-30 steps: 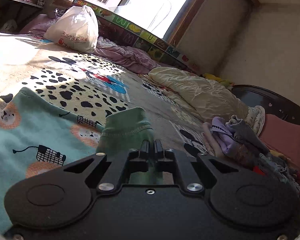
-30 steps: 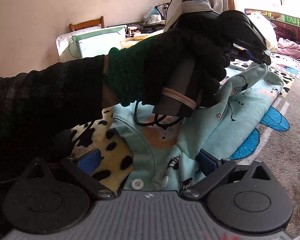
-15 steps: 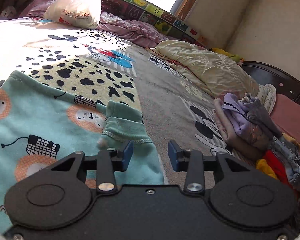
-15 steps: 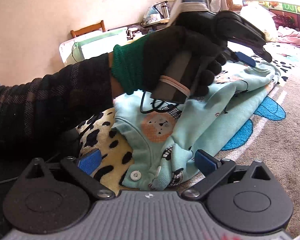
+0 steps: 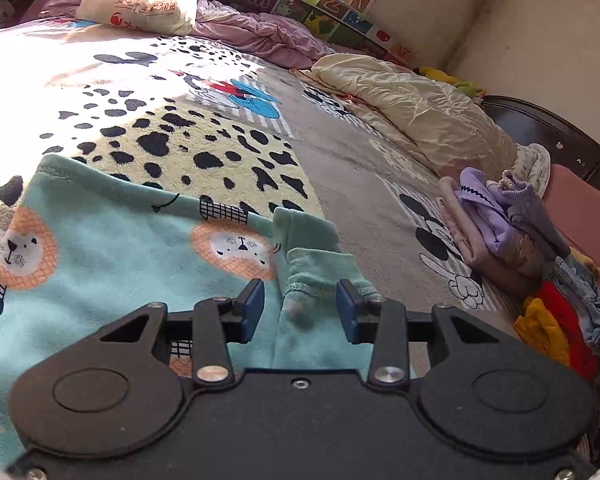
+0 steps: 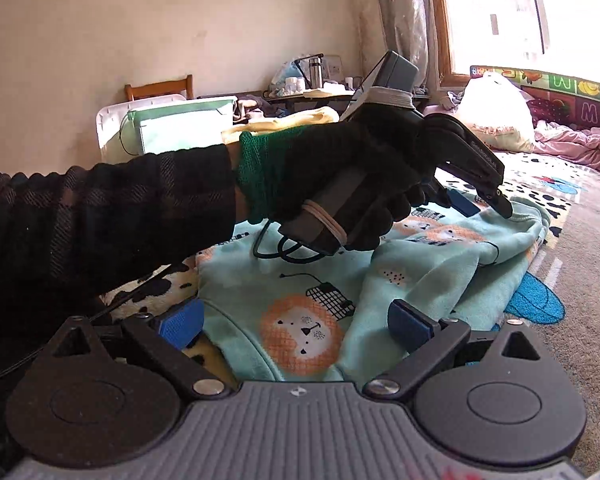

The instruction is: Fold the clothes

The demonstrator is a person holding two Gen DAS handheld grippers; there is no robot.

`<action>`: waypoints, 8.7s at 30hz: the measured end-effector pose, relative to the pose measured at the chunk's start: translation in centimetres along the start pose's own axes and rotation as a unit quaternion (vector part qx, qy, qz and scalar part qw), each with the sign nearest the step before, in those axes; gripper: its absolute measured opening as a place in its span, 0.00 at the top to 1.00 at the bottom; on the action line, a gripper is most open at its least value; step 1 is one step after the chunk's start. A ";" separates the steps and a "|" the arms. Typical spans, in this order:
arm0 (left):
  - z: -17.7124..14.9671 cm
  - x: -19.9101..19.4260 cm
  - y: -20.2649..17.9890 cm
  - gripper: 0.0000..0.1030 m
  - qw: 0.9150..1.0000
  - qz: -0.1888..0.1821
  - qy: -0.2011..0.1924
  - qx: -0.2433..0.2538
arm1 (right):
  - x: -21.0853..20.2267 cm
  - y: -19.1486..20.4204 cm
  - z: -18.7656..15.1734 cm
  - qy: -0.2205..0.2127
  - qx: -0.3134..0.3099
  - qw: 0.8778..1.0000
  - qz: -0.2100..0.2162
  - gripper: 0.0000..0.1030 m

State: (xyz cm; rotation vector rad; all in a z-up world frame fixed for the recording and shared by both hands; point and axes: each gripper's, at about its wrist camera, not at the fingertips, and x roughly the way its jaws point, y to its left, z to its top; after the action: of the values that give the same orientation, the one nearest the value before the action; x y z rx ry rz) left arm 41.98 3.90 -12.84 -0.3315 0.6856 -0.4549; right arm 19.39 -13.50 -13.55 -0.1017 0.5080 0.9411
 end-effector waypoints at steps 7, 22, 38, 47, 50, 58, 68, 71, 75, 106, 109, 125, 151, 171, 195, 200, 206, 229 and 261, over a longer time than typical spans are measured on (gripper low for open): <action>-0.2 1.0 0.2 0.95 1.000 0.003 -0.006 -0.008 | 1.1 0.2 -0.6 0.032 0.015 0.999 0.004 0.02; -0.4 2.1 -3.5 0.73 0.994 0.017 0.038 0.102 | 1.4 1.4 -0.9 0.021 -0.007 1.000 -0.016 0.06; 0.2 3.5 -4.7 0.65 0.990 0.027 0.054 0.130 | 2.0 3.4 -1.3 0.055 -0.075 0.995 -0.034 0.00; 1.7 1.1 -3.4 0.64 0.997 0.028 -0.017 0.066 | 1.4 2.9 -1.8 0.031 -0.061 0.997 -0.037 0.01; 2.4 -3.7 -1.9 0.59 0.997 0.005 -0.078 0.005 | 0.9 2.5 -1.9 0.012 -0.049 0.998 -0.046 0.01; -3.1 -16.5 4.2 0.52 0.980 0.113 -0.121 -0.112 | -1.4 2.3 -1.5 -0.052 -0.014 0.995 -0.088 0.14; -10.9 -29.2 16.1 0.49 0.916 0.211 -0.171 -0.294 | 0.8 11.6 0.7 -0.021 -0.073 0.991 -0.114 0.22; -12.5 -30.3 18.9 0.49 0.901 0.192 -0.167 -0.352 | 3.7 14.4 1.7 0.002 -0.123 0.987 -0.102 0.30; -12.9 -30.8 20.0 0.49 0.897 0.156 -0.172 -0.377 | 6.9 16.1 3.0 0.026 -0.148 0.983 -0.105 0.33; -7.4 -9.7 5.1 0.66 0.951 -0.064 0.058 -0.296 | 5.1 2.7 0.7 0.079 -0.040 0.976 -0.201 0.40; -7.5 -9.3 4.9 0.67 0.952 -0.061 0.062 -0.292 | 5.0 2.6 0.7 0.080 -0.039 0.977 -0.196 0.39; -7.3 -11.1 6.4 0.95 0.962 -0.007 -0.027 -0.271 | 4.8 3.2 0.4 0.080 -0.052 0.974 -0.207 0.36; -8.3 -10.5 6.0 0.93 0.940 -0.093 0.056 -0.323 | 4.9 4.3 -0.5 0.063 -0.039 0.979 -0.192 0.30; -10.1 -9.8 7.1 0.96 0.897 -0.138 -0.034 -0.418 | 4.9 4.3 -0.9 0.048 -0.034 0.979 -0.197 0.29; -9.7 -8.6 5.6 0.89 0.924 -0.088 0.015 -0.371 | 3.6 6.2 -1.7 0.048 -0.058 0.973 -0.217 0.27; -9.1 -9.7 5.1 0.72 0.934 -0.068 -0.014 -0.350 | 3.4 6.6 -2.1 0.050 -0.064 0.972 -0.222 0.22; -8.2 -11.0 4.6 0.93 0.954 0.013 -0.060 -0.293 | 2.9 7.4 -1.7 0.044 -0.085 0.968 -0.232 0.22; -7.1 -24.4 16.2 0.48 0.913 0.013 -0.226 -0.338 | 5.1 13.8 2.3 0.020 -0.105 0.984 -0.143 0.36; -7.0 -27.9 13.2 0.94 0.934 0.089 -0.291 -0.186 | 13.5 11.5 5.4 0.024 0.044 0.991 -0.123 0.81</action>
State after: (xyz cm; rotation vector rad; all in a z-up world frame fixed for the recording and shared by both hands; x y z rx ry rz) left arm 22.04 28.19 -8.95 -0.7209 0.2100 -0.0356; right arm 18.76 5.05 -13.48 -0.1039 0.5668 0.6762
